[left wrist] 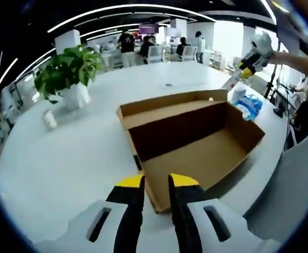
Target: Operate the shoe box by opening the lid, removing the specified soft item, and placing it in the target area until the item is outside and the box remains undamaged.
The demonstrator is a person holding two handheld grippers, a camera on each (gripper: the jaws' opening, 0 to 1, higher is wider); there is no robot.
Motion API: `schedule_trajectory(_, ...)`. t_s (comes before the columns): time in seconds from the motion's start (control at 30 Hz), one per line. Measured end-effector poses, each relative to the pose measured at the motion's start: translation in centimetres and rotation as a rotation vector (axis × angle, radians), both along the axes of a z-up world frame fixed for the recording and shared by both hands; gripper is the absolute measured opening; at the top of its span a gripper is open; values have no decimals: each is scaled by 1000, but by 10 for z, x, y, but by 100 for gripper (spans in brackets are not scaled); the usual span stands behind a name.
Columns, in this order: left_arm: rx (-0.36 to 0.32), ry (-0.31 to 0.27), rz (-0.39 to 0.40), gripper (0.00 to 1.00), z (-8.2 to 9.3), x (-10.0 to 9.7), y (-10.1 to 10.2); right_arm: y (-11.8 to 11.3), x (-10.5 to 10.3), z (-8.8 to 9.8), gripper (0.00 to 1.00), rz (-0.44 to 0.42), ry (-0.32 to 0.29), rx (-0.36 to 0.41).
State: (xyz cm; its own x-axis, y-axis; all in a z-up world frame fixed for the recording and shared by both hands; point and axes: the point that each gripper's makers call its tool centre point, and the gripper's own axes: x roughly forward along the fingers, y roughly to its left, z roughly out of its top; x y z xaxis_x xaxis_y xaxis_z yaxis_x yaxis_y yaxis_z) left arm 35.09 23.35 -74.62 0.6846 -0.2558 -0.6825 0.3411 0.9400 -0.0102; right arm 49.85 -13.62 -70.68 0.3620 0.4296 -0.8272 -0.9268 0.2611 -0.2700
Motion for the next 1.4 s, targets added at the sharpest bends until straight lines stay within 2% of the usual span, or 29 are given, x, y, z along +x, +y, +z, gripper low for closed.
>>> schedule_trajectory(0.13,-27,18,42,11,-5,-3,3,-1,3,-13,14,59,-14,-65)
schedule_trajectory(0.23,-42,28,59,8,-7,-4,2,-8,9,-26,15,133,-36,-162)
schedule_trajectory(0.3,-53,35,73,5,-9,-5,3,-11,10,-33,15,159,-28,-199)
schedule_trajectory(0.47,-82,42,101,1,-10,-5,2,-17,16,-45,15,191,-15,-248)
schedule_trajectory(0.7,-110,68,125,0,-15,-7,-1,-22,22,-48,15,225,12,-298)
schedule_trajectory(0.93,-127,76,147,0,-16,-7,-2,-24,29,-51,15,244,31,-316)
schedule_trajectory(1.4,-157,103,180,0,-20,-8,-3,-24,30,-54,15,281,113,-339)
